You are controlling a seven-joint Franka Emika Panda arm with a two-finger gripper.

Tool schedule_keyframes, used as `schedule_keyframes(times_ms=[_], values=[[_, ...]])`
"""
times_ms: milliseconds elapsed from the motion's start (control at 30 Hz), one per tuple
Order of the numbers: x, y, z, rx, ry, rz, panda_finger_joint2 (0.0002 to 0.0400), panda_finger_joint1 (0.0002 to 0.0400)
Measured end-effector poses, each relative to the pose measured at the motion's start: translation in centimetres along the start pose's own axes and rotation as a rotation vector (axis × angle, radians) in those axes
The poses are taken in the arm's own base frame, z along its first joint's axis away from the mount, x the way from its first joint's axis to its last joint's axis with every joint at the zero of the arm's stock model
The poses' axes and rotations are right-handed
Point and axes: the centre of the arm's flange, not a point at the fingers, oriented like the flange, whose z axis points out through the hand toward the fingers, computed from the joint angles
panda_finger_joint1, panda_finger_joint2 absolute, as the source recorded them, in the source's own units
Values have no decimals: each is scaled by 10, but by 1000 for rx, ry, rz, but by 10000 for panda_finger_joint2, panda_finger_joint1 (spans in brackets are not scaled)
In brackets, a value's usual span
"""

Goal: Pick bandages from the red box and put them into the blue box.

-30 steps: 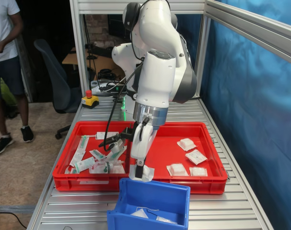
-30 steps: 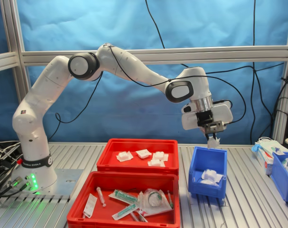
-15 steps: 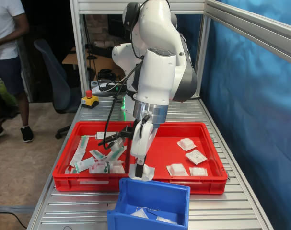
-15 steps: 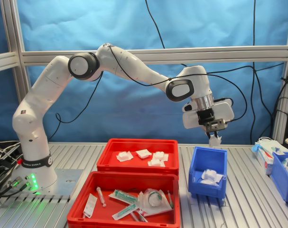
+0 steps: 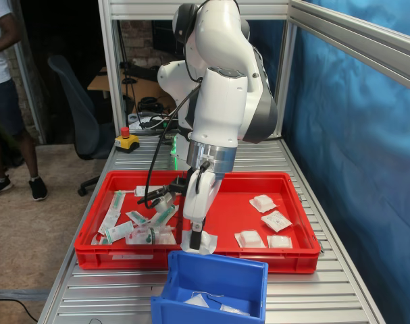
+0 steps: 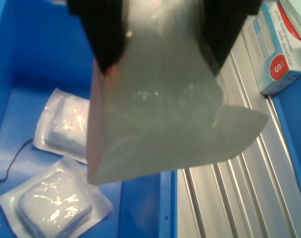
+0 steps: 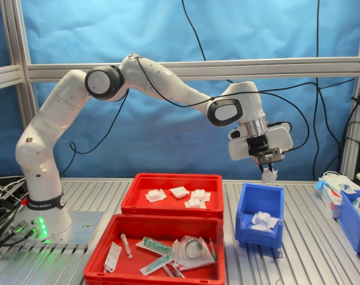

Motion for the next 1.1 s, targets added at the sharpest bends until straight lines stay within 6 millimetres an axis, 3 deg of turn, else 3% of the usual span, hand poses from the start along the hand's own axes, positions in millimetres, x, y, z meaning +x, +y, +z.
schedule_keyframes(times_ms=[233,267,400,433,600,633,733,767,867,900,1067,1100], values=[[0,-1,-1,1,-1,1,88,88],[0,-1,-1,2,-1,1,123,123],[0,-1,-1,2,-1,1,123,123],[0,-1,-1,3,-1,1,173,173],[0,-2,-1,4,-1,2,173,173],[0,-2,-1,4,-1,2,223,223],[0,-2,-1,4,-1,2,223,223],[0,-2,-1,4,-1,2,273,273],[0,-3,-1,4,-1,2,273,273],[0,-3,-1,4,-1,2,323,323],[0,-3,-1,5,-1,2,323,323],[0,-3,-1,5,-1,2,373,373]])
